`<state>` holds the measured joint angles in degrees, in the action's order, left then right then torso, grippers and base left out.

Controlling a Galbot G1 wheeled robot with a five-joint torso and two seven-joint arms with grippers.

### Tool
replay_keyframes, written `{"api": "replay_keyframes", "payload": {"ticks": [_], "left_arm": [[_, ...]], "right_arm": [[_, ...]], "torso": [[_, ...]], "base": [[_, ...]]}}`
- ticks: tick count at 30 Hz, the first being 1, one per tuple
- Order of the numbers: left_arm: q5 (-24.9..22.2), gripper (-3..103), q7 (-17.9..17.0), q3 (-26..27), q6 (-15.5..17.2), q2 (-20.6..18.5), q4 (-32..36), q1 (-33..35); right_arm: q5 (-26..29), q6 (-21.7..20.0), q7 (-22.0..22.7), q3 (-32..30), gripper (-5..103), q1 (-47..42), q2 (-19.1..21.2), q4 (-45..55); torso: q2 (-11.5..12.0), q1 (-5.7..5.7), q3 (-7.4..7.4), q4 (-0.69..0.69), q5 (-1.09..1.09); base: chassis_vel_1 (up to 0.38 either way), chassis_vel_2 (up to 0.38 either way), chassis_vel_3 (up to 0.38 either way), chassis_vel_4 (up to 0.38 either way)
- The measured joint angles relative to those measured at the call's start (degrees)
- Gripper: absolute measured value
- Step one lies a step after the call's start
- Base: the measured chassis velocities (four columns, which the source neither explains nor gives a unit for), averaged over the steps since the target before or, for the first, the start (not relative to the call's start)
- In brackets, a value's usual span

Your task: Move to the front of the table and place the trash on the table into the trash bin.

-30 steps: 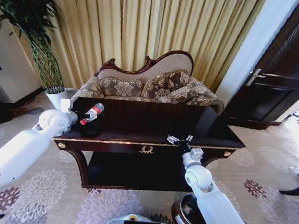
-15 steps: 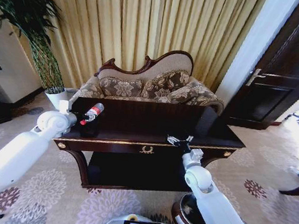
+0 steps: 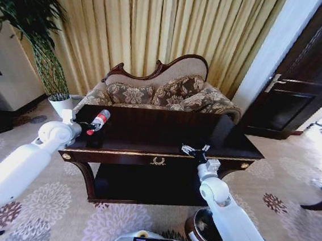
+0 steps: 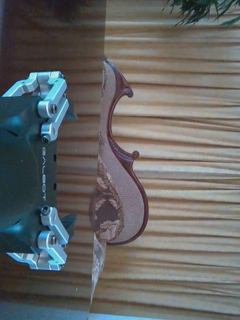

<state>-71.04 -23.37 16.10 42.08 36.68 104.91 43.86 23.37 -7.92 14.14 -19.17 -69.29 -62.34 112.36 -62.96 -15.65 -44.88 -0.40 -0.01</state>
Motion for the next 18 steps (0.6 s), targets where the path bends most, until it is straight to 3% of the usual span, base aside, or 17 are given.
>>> {"api": "replay_keyframes", "payload": {"ticks": [6,10,14,16,17,18], "left_arm": [[8.0,29,0.2,2.0,-0.6,-0.3,5.6,3.8],[16.5,29,2.5,3.3,-3.5,-1.0,10.4,7.8],[20.0,29,3.5,3.4,-6.2,-1.2,13.2,9.4],[27.0,29,6.7,2.9,-12.4,-1.8,14.9,10.5],[27.0,29,6.7,2.9,-12.4,-1.8,14.9,10.5],[31.8,29,10.5,2.6,-17.3,-2.2,15.0,10.7]], "right_arm": [[5.2,-1.0,1.2,0.3,100,0.5,0.8,3.4],[13.0,-3.5,1.7,0.8,100,1.1,2.1,7.6],[18.9,-5.4,2.2,0.4,100,2.0,2.9,9.9],[24.9,-6.8,2.7,0.0,100,2.8,3.8,11.8],[24.9,-6.8,2.7,0.0,100,2.8,3.8,11.8],[27.5,-7.6,2.9,-0.2,100,3.1,4.2,12.7]], "torso": [[0.0,0.0,0.0,0.0,0.01],[0.0,0.0,0.0,0.01,0.01],[0.0,0.0,0.01,0.01,0.0],[0.0,0.0,0.0,0.0,0.01],[0.0,0.0,0.0,0.0,0.01],[0.0,0.01,0.0,0.0,0.01]], "base": [[0.0,0.0,0.0,0.0],[0.0,0.0,0.0,0.0],[0.0,0.0,0.0,0.0],[0.0,0.0,0.0,0.0],[0.0,0.0,0.0,0.0],[0.0,0.0,0.0,0.0]]}}
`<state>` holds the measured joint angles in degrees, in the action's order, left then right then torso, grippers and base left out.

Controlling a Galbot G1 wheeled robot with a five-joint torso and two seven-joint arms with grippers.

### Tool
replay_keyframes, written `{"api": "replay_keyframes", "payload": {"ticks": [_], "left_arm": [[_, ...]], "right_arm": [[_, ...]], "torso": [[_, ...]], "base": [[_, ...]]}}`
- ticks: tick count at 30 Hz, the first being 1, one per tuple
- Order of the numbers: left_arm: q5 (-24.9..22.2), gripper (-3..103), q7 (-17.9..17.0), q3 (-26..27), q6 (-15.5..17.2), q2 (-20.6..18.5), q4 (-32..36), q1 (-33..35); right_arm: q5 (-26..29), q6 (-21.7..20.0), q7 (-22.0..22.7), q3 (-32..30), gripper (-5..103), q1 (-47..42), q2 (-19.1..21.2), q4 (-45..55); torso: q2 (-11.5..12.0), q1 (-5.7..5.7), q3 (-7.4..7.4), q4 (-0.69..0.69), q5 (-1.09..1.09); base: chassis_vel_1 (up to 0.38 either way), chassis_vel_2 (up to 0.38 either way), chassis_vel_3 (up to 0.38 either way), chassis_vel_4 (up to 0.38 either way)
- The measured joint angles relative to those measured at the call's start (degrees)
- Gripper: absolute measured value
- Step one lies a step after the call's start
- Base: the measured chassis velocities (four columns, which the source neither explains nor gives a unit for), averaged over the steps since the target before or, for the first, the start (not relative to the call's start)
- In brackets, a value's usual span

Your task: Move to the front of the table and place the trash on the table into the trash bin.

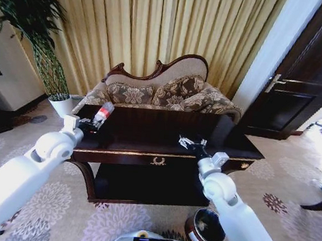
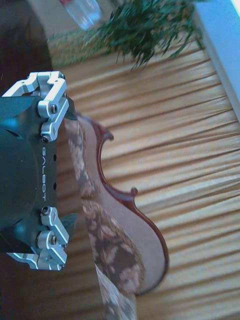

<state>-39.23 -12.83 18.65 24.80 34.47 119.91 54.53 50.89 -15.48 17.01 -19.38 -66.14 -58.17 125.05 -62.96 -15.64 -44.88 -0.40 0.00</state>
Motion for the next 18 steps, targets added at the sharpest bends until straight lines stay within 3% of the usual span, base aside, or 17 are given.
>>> {"api": "replay_keyframes", "payload": {"ticks": [1,2,4,6,8,14,18], "left_arm": [[3.8,29,4.5,-0.2,-4.3,-0.5,0.0,0.0],[3.8,29,4.5,-0.2,-4.3,-0.5,0.0,0.0],[6.6,29,8.5,-1.0,-8.8,-1.3,0.3,-0.4],[6.7,29,8.9,-1.2,-9.3,-1.4,0.5,-0.5],[7.1,29,10.3,-2.1,-12.3,-1.6,1.3,-0.9],[8.4,29,12.3,-2.8,-16.3,-2.4,2.2,-0.6],[10.8,29,13.9,-4.2,-21.4,-3.6,2.0,-1.6]], "right_arm": [[2.5,-0.6,0.5,-0.1,100,0.4,0.3,0.7],[2.5,-0.6,0.5,-0.1,100,0.4,0.3,0.7],[5.8,-1.1,1.4,-0.1,100,1.1,0.8,1.8],[6.5,-1.1,1.5,-0.1,100,1.3,0.9,2.1],[9.0,-1.3,1.0,0.0,100,2.1,1.4,3.2],[10.9,-1.5,-2.7,0.6,100,3.6,3.1,4.6],[15.1,-2.7,-3.9,2.7,100,7.0,4.3,6.3]], "torso": [[0.0,0.0,0.0,-0.01,0.0],[0.0,0.0,0.0,-0.01,0.0],[0.0,0.0,0.0,0.0,0.0],[0.0,0.0,0.0,0.0,0.0],[0.0,0.0,0.0,-0.01,0.0],[0.0,0.0,0.0,-0.01,0.0],[0.0,0.0,0.0,0.0,0.0]], "base": [[0.0,0.0,0.0,0.0],[0.0,0.0,0.0,0.0],[0.0,0.0,0.0,0.0],[0.0,0.0,0.0,0.0],[0.0,0.0,0.0,0.0],[0.0,0.0,0.0,0.0],[0.0,0.0,0.0,0.0]]}}
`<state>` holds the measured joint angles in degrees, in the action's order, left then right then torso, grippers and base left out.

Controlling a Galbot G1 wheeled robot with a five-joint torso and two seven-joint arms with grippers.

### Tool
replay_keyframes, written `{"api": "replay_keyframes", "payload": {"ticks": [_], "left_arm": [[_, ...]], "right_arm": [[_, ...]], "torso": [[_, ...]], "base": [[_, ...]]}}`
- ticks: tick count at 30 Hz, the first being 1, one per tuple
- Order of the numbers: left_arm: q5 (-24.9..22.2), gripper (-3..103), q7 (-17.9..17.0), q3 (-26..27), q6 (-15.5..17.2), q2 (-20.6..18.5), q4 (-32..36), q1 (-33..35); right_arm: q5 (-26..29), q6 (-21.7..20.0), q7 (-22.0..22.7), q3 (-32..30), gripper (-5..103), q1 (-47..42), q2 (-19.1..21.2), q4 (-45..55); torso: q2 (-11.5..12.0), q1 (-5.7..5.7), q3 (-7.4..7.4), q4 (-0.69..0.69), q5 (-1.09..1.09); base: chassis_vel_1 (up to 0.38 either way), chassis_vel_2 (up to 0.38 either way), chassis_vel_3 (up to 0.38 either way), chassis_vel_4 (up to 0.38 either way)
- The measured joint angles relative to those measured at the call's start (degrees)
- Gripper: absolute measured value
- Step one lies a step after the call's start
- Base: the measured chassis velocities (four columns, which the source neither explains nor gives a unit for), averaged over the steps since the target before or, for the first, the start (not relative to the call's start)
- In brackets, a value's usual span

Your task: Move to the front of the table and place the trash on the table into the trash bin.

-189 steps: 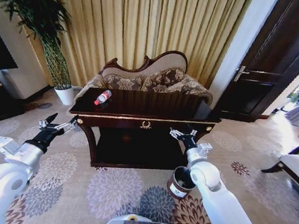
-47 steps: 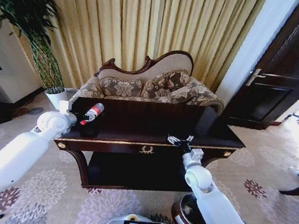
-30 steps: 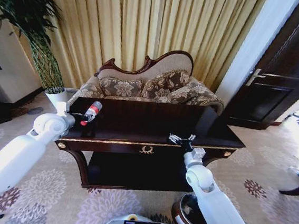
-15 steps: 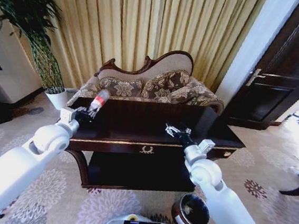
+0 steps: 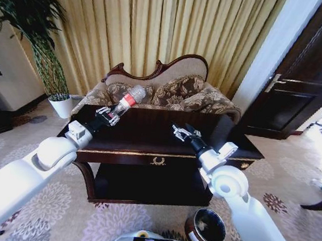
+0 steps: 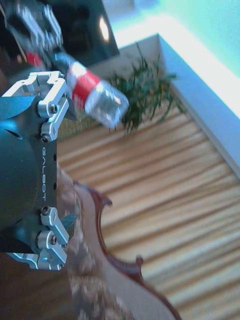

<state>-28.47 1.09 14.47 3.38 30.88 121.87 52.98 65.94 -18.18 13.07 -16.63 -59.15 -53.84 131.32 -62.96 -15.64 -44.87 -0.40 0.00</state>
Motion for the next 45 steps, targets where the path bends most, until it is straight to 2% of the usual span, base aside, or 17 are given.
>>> {"api": "replay_keyframes", "payload": {"ticks": [4,6,12,13,16,20,24,31,39,45], "left_arm": [[1.5,29,0.9,-2.9,-3.9,0.0,-1.7,-2.2],[1.8,29,1.2,-4.0,-4.7,0.4,-2.6,-3.2],[2.3,29,2.0,-11.7,-6.1,3.5,-8.8,-11.5],[2.3,29,2.0,-11.7,-6.1,3.5,-8.8,-11.5],[2.1,29,2.3,-16.2,-6.3,5.1,-11.5,-17.3],[2.0,29,2.4,-18.1,-6.2,6.2,-12.6,-19.9],[1.6,29,2.4,-20.7,-5.8,9.0,-14.7,-23.0],[-0.8,29,2.6,-22.9,-5.5,10.3,-15.8,-25.5],[-1.3,28,2.3,-26.9,-4.3,12.6,-17.6,-29.9],[-1.4,27,2.1,-28.1,-4.0,13.3,-17.4,-30.3]], "right_arm": [[2.5,-0.6,0.1,2.4,100,3.0,0.6,0.2],[2.9,-0.7,0.1,3.0,100,3.9,0.7,-0.2],[3.1,-0.9,-0.6,6.2,100,9.8,1.3,-6.6],[3.1,-0.9,-0.6,6.2,100,9.8,1.3,-6.6],[3.0,-0.9,-1.1,9.1,100,15.3,0.4,-10.6],[3.1,-0.9,-1.0,11.3,100,19.1,-0.9,-12.6],[3.2,-1.0,0.0,15.2,100,26.0,-3.5,-16.4],[3.5,-1.2,0.6,18.1,100,31.2,-5.0,-20.0],[3.5,-1.9,2.4,20.3,100,35.9,-7.7,-23.1],[3.5,-2.1,3.0,20.7,100,37.1,-8.8,-24.2]], "torso": [[0.0,0.0,0.0,0.0,0.0],[0.0,0.0,0.0,0.01,-0.01],[0.0,0.0,-0.01,-0.02,0.0],[0.0,0.0,-0.01,-0.02,0.0],[0.0,-0.01,-0.02,-0.02,0.01],[0.0,-0.01,-0.01,0.01,0.0],[0.0,-0.01,-0.02,0.01,0.0],[0.0,-0.01,-0.01,0.0,0.0],[0.0,-0.01,-0.01,-0.01,0.0],[0.0,-0.01,-0.01,0.0,0.0]], "base": [[0.0,0.0,0.0,0.0],[0.0,0.0,0.0,0.0],[0.0,0.0,0.0,0.0],[0.0,0.0,0.0,0.0],[0.0,0.0,0.0,0.0],[0.0,0.0,0.0,0.0],[0.0,0.0,0.0,0.0],[0.0,0.0,0.0,0.0],[0.0,0.0,0.0,0.0],[0.0,0.0,0.0,0.0]]}}
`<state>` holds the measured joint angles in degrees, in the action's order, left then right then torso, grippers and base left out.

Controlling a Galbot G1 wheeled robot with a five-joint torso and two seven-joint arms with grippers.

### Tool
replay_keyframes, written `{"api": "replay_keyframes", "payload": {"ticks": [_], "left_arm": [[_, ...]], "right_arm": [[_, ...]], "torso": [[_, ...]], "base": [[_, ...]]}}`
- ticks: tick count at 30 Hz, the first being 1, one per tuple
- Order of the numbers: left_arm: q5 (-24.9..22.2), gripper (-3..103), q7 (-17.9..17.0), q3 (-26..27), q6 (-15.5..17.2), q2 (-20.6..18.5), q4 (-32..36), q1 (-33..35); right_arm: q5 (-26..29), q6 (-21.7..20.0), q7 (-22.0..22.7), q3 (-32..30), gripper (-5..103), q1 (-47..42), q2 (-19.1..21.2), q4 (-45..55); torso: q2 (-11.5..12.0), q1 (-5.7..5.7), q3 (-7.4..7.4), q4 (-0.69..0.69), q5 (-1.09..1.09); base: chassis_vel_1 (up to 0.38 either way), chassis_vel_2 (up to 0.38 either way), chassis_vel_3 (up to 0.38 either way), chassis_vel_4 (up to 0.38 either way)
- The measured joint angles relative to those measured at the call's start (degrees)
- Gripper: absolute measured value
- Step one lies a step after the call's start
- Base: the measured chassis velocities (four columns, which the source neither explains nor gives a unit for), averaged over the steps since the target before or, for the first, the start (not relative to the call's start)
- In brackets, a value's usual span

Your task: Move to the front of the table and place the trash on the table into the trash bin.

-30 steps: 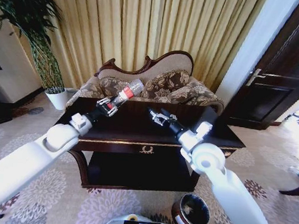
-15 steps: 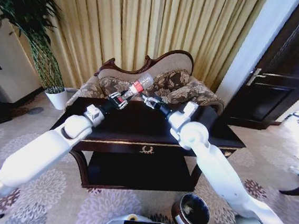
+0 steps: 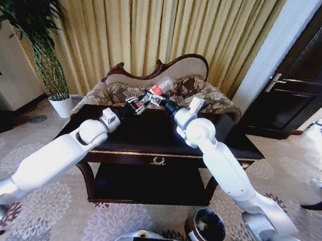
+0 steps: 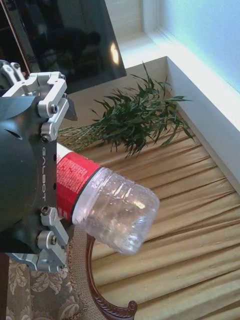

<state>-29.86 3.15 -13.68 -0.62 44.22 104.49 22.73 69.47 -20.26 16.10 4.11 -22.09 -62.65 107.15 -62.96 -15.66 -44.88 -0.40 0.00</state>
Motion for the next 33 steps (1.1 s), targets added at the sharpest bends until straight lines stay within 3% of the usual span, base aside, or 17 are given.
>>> {"api": "replay_keyframes", "payload": {"ticks": [8,12,15,17,18,22,23,24,26,33], "left_arm": [[0.0,26,-0.6,-1.9,1.3,0.8,1.1,0.0],[0.1,25,-0.7,-2.0,1.5,0.7,1.5,0.3],[0.4,25,-1.5,-2.0,1.6,0.4,1.8,0.6],[0.4,22,-2.0,-2.0,1.7,0.3,2.1,0.7],[0.4,25,-2.4,-2.1,2.3,0.2,2.4,0.8],[0.4,25,-2.7,-2.1,2.5,0.1,2.5,0.9],[0.4,30,-2.7,-2.1,2.5,0.1,2.5,0.9],[0.4,41,-2.8,-2.2,2.6,0.1,2.5,0.9],[0.5,53,-2.9,-2.2,2.9,0.1,2.6,1.0],[-0.4,74,-3.9,-1.5,5.2,0.3,3.4,1.6]], "right_arm": [[-1.2,0.0,0.4,0.2,100,0.3,-1.1,-1.5],[-1.4,0.1,0.8,0.2,91,0.4,-1.1,-1.7],[-1.5,0.2,0.8,0.0,75,0.1,-0.8,-1.6],[-1.5,0.2,0.8,-0.1,75,-0.1,-0.7,-1.6],[-1.6,0.3,0.8,-0.2,63,-0.3,-0.7,-1.4],[-1.6,0.3,0.8,-0.2,63,-0.5,-0.7,-1.4],[-1.6,0.3,0.8,-0.2,63,-0.5,-0.7,-1.3],[-1.6,0.3,0.8,-0.3,47,-0.6,-0.7,-1.2],[-1.8,0.3,0.7,-0.5,39,-1.2,-0.6,-1.0],[-1.9,0.5,0.5,-1.4,27,-1.9,-0.5,-1.4]], "torso": [[0.0,0.01,0.0,-0.01,0.0],[0.0,0.01,0.0,0.0,0.0],[0.0,0.01,0.0,0.0,0.0],[0.0,0.01,0.0,0.0,0.0],[0.0,0.01,0.0,-0.01,0.0],[0.0,0.01,0.0,0.0,0.0],[0.0,0.01,0.0,0.0,0.0],[0.0,0.01,0.0,-0.01,0.0],[0.0,0.01,0.0,0.0,0.0],[0.0,0.01,0.0,0.0,0.0]], "base": [[0.0,0.0,0.0,0.0],[0.0,0.0,0.0,0.0],[0.0,0.0,0.0,0.0],[0.0,0.0,0.0,0.0],[0.0,0.0,0.0,0.0],[0.0,0.0,0.0,0.0],[0.0,0.0,0.0,0.0],[0.0,0.0,0.0,0.0],[0.0,0.0,0.0,0.0],[0.0,0.0,0.0,0.0]]}}
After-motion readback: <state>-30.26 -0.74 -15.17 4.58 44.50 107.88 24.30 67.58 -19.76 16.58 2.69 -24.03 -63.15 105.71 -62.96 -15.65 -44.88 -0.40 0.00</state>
